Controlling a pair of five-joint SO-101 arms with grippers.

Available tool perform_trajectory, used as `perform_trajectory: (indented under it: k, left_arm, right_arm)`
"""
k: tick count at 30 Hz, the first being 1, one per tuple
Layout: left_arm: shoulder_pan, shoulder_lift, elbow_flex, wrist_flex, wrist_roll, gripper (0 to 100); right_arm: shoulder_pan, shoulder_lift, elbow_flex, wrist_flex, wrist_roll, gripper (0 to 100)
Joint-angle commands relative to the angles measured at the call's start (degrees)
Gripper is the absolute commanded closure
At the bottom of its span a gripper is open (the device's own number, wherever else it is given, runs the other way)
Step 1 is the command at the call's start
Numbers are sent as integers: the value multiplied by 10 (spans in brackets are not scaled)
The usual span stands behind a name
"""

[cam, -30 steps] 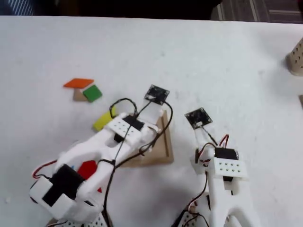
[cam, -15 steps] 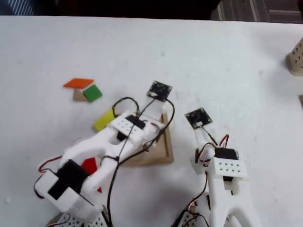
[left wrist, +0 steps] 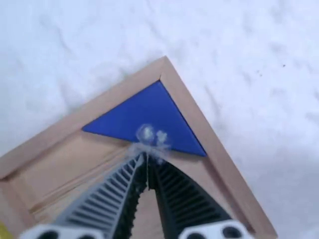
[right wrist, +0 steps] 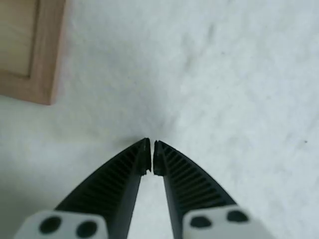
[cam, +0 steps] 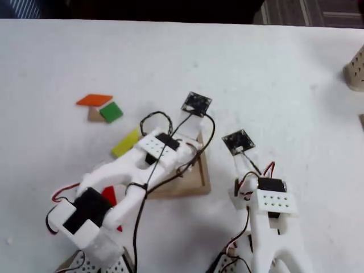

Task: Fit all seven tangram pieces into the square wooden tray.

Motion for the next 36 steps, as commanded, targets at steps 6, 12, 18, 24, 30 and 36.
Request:
perform_trajectory:
  k: [6,12,18,24,30,36]
  left_arm:
    - [-9,-152,0,124,-4,978]
    - [-165,-231,75,65,-5,977]
    - [-318,-320,115,40,-5,978]
    - [-335,-352,179,-11,-5,977]
    - [-403,-351,221,-85,-1,976]
    - [-533,-350,200,-85,57,969]
  right_arm:
    - [-6,-21,-4,-8,8,981]
    - [-6,-21,-4,-8,8,981]
    - [-6,-21,-4,-8,8,981]
    - [-6,-20,-3,-8,8,981]
    - [-6,-21,-3,-8,8,981]
    - [-6,-21,-3,-8,8,981]
